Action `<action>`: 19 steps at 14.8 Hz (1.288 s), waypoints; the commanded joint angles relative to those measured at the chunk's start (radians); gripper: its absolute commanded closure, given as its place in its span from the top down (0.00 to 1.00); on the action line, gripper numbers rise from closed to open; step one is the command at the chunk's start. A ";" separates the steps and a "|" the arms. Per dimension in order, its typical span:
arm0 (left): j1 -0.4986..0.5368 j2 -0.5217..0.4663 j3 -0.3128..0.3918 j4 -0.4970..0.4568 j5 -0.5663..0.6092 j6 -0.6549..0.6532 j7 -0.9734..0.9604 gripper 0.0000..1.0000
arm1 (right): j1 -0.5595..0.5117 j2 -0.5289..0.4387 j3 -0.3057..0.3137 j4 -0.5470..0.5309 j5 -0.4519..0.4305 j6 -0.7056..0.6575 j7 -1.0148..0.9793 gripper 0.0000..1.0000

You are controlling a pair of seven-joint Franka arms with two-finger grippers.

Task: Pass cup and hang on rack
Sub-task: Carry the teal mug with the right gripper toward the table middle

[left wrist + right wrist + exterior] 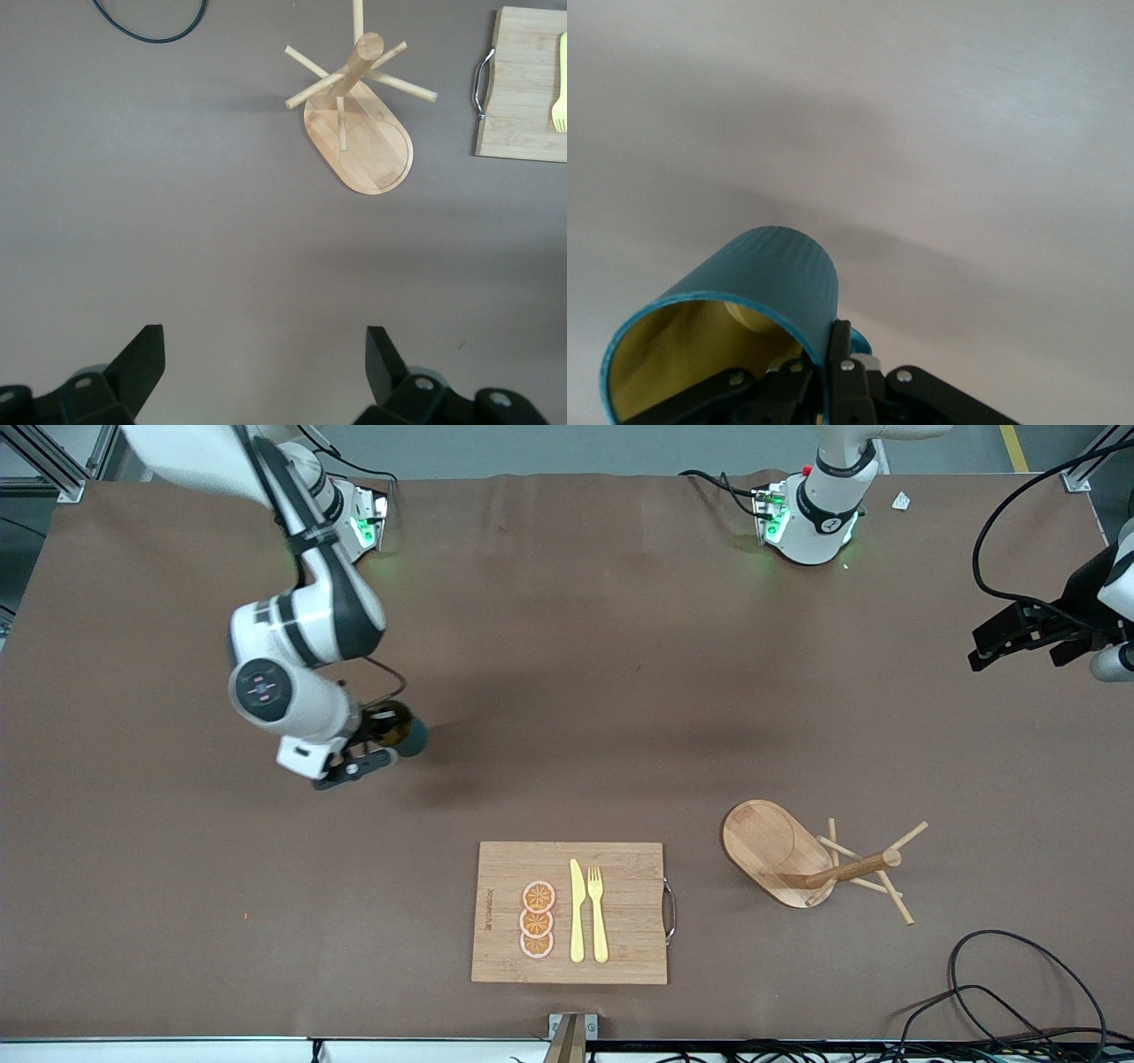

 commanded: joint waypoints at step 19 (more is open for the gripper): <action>0.006 0.003 0.006 0.001 -0.002 -0.012 0.014 1.00 | 0.384 0.425 -0.008 0.483 0.013 0.100 0.672 0.00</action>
